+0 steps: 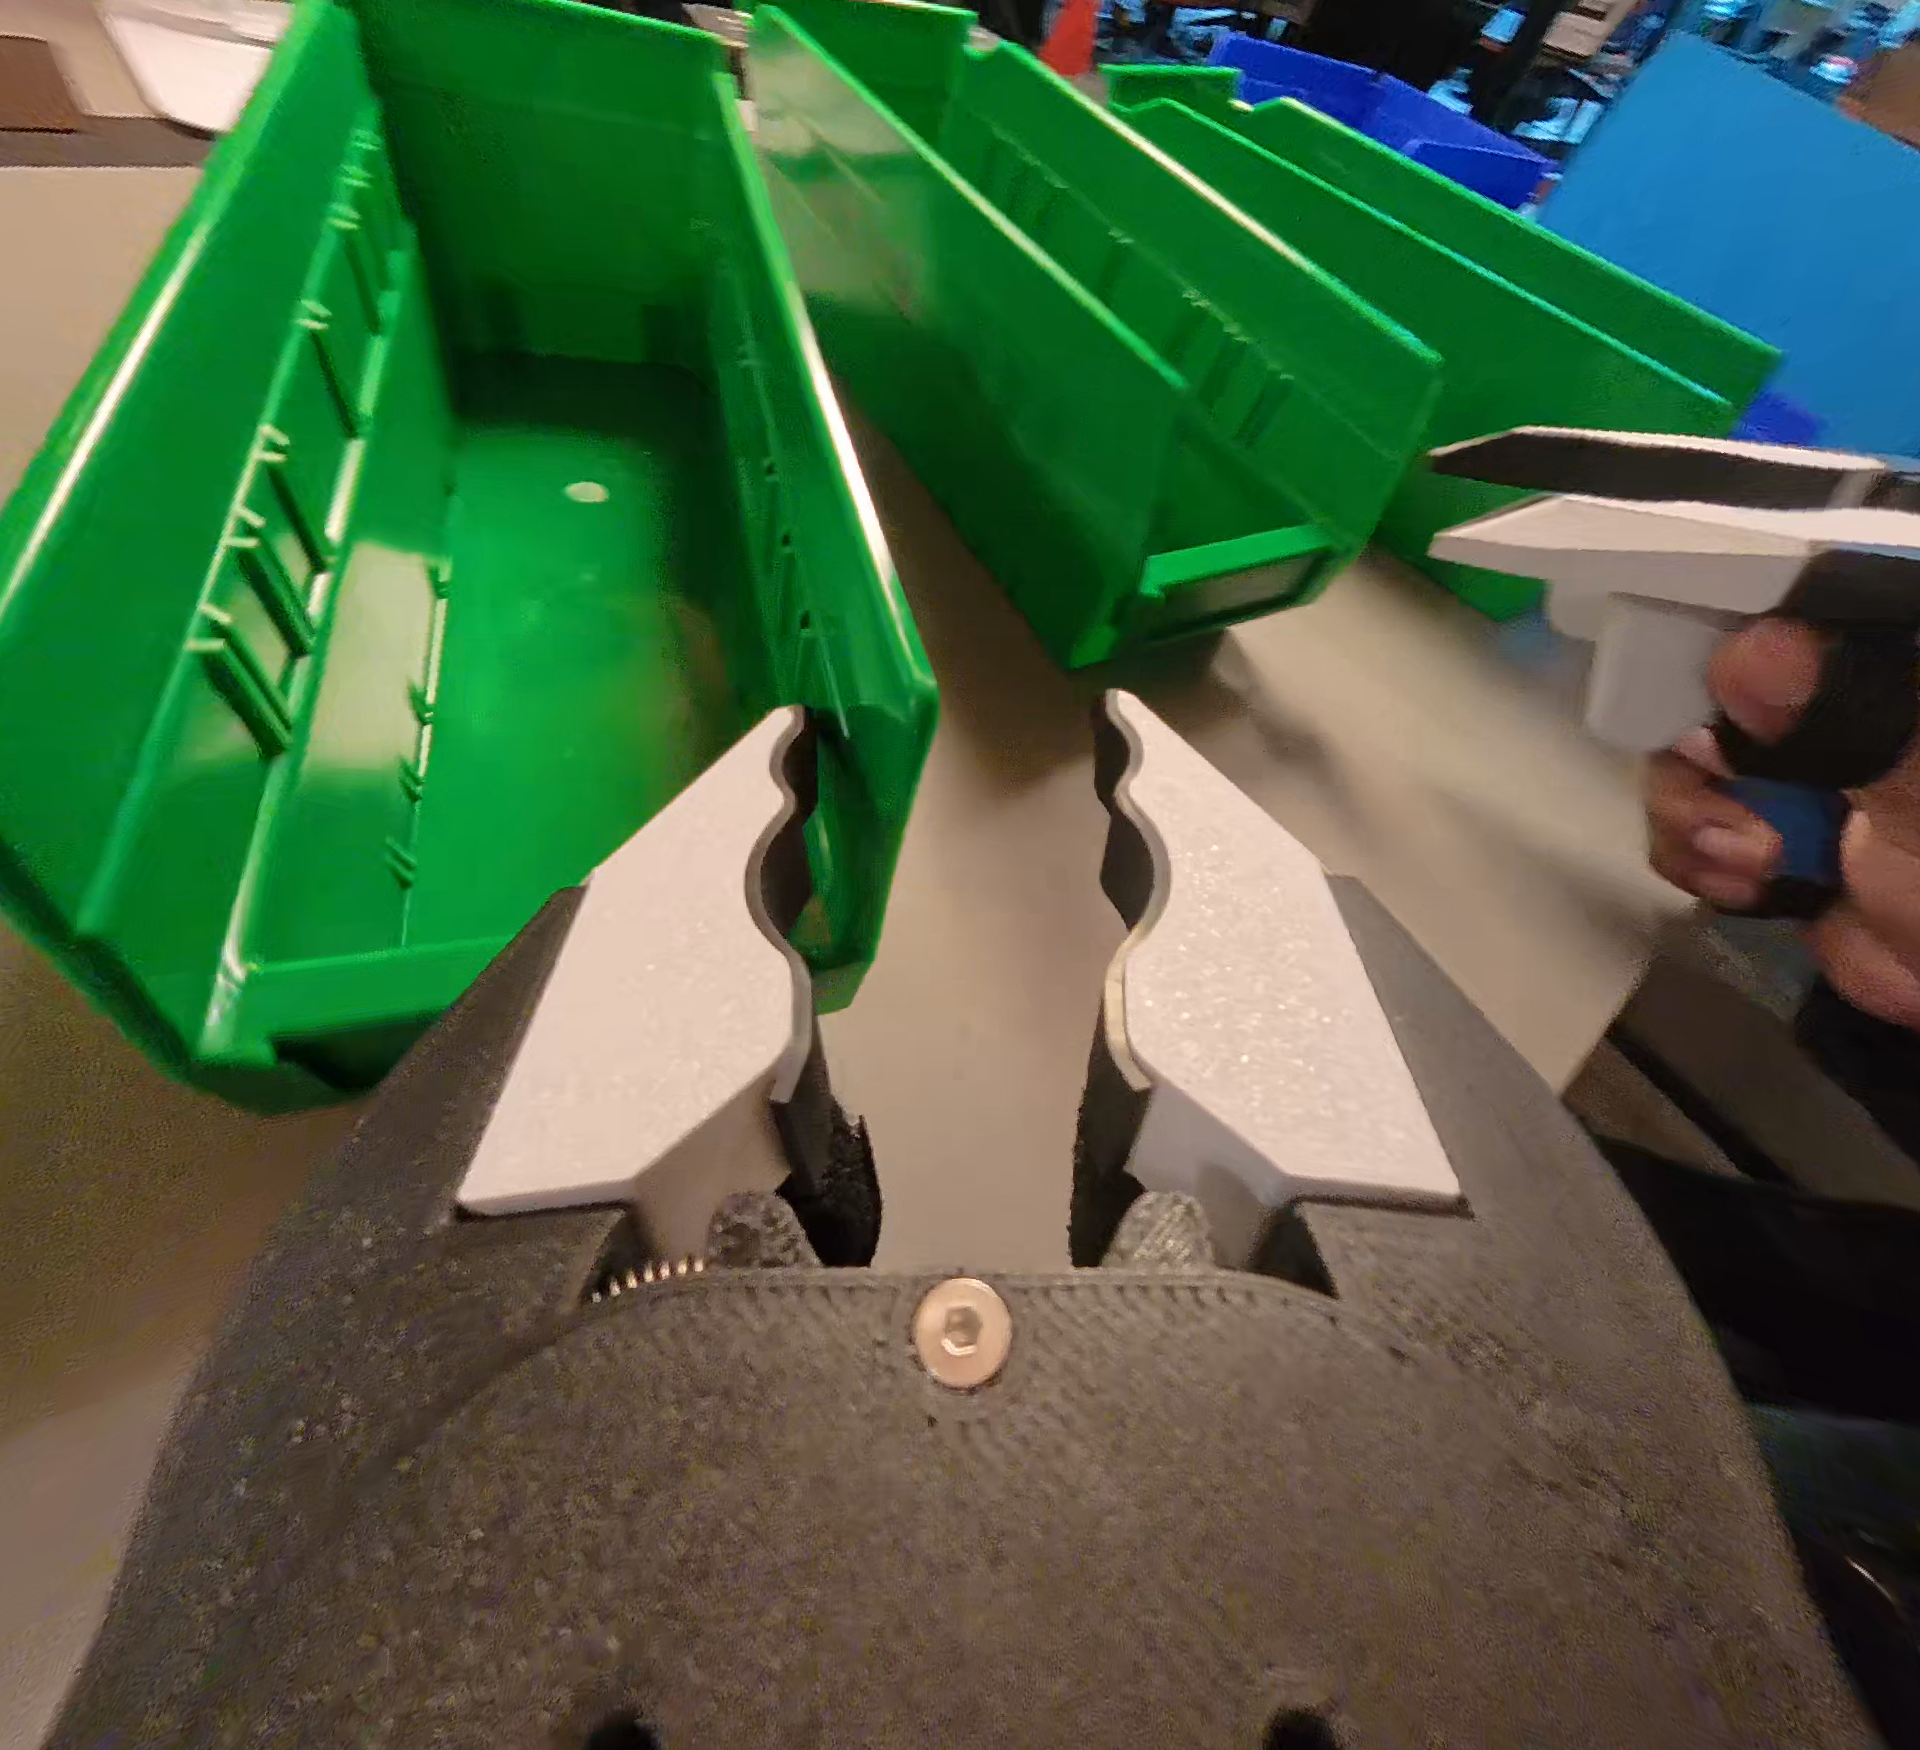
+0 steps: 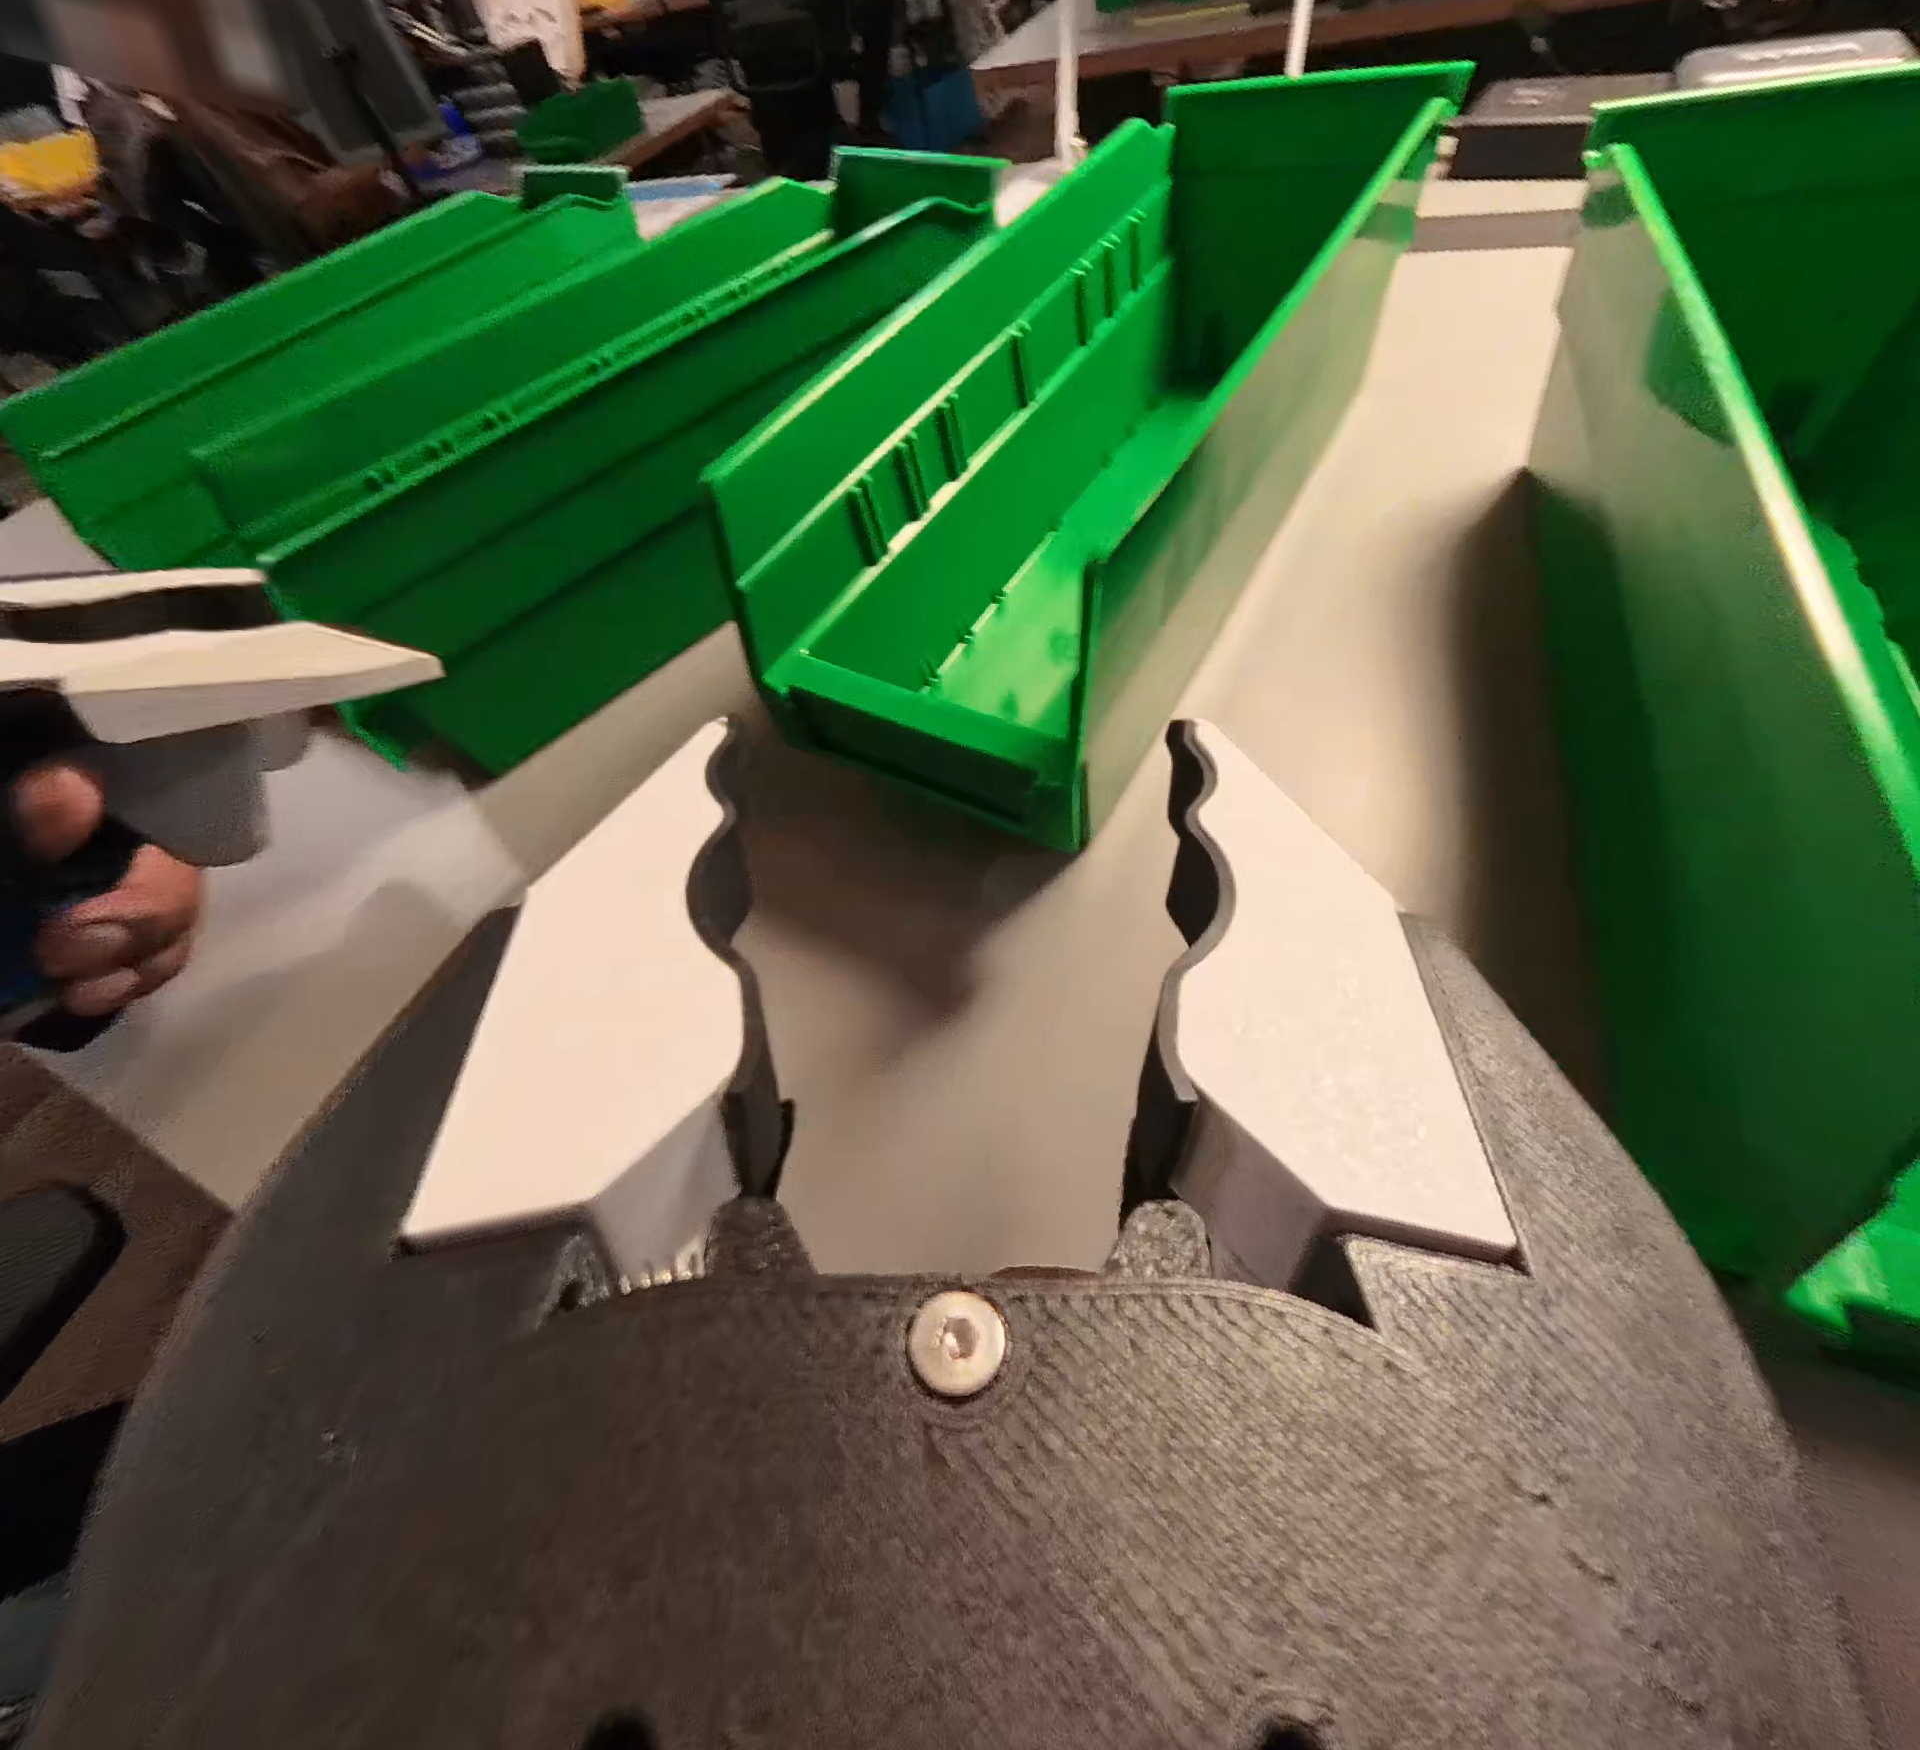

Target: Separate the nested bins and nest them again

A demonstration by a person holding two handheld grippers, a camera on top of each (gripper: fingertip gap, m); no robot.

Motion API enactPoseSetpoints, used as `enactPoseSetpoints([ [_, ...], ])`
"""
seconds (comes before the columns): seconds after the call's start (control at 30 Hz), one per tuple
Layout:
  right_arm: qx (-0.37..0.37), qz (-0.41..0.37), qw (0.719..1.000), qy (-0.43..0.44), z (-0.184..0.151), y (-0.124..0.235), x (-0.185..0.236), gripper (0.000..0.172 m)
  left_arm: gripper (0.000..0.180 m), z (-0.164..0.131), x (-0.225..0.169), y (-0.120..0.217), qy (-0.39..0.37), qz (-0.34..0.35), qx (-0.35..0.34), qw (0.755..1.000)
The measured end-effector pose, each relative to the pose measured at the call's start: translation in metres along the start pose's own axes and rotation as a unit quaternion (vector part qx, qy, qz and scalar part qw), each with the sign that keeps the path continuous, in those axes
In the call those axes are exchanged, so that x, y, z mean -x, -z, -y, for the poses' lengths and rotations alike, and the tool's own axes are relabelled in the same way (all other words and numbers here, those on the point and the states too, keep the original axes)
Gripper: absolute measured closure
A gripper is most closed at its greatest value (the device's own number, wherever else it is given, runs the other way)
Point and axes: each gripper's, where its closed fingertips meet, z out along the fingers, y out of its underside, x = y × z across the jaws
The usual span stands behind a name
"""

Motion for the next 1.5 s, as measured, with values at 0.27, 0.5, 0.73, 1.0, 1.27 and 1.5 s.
enactPoseSetpoints([
  [0.27,0.019,0.018,1.000,-0.012,-0.011,-0.007,-0.006,0.090,0.122,0.018,0.024,0.034,-0.036,0.049,-0.023,0.998],
  [0.5,0.025,0.008,0.999,-0.023,-0.007,-0.014,-0.028,0.092,0.122,0.040,0.086,0.079,-0.046,0.129,-0.062,0.989],
  [0.73,0.041,-0.027,0.998,-0.045,-0.011,-0.025,-0.055,0.103,0.119,0.017,0.105,0.051,-0.014,0.120,-0.018,0.993],
  [1.0,0.029,-0.014,0.998,-0.049,-0.010,-0.018,-0.053,0.103,0.123,0.017,0.086,0.040,-0.055,0.103,-0.022,0.993],
  [1.27,0.043,0.016,0.998,-0.050,-0.011,-0.029,-0.042,0.107,0.150,0.009,0.099,0.011,-0.095,0.079,0.060,0.991],
  [1.5,0.043,0.021,0.997,-0.055,-0.011,-0.034,-0.039,0.106,0.177,0.012,0.102,0.005,-0.007,0.180,-0.012,0.984],
])
